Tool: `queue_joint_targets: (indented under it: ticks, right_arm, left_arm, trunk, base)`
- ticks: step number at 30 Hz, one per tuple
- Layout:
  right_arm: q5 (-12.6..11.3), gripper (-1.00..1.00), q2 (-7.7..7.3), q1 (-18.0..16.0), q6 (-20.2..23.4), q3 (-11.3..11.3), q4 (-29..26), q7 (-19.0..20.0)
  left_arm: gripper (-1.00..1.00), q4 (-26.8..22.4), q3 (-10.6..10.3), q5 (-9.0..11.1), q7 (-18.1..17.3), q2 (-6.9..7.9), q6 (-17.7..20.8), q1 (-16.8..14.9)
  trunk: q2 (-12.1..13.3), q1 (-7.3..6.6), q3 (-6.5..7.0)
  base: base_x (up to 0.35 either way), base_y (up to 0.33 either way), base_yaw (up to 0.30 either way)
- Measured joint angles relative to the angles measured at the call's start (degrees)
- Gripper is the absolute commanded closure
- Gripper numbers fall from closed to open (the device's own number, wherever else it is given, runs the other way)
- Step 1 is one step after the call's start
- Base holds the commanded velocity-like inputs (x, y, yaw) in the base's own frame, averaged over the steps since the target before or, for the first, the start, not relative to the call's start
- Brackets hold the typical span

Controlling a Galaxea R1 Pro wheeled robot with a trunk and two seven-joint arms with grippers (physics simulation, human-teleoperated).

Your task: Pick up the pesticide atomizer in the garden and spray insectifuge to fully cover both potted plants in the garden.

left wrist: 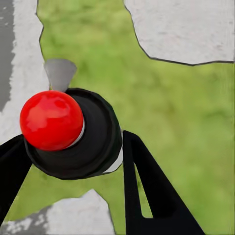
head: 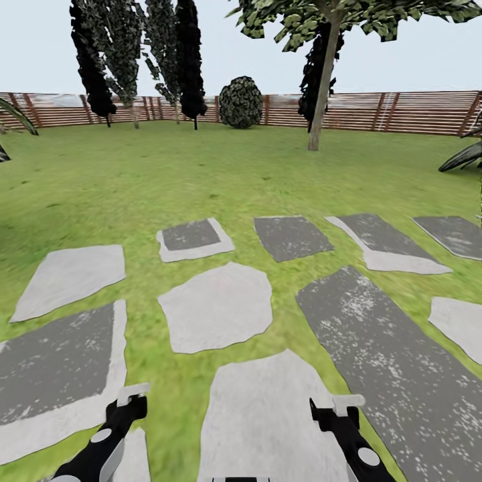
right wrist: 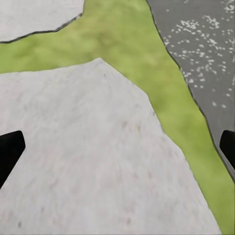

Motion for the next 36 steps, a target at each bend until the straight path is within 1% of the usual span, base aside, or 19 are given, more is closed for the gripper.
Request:
queue_joint_targets:
  ticks: [13, 36]
  right_arm:
    - [0.0, -1.00, -0.01, 0.0, 0.0, 0.0, 0.1, 0.0]
    - [-0.1, -1.00, -0.01, 0.0, 0.0, 0.0, 0.1, 0.0]
  left_arm:
    - [1.00, 0.0, -0.1, -0.2, -0.1, -0.06, -0.1, 0.0]
    - [1.00, 0.0, -0.1, -0.3, -0.2, -0.10, -0.1, 0.0]
  trunk:
    - [0.0, 0.00, 0.00]
    - [0.0, 0.00, 0.00]
  base:
    - [0.287, 0.205, -0.241]
    - [0.339, 0.005, -0.264]
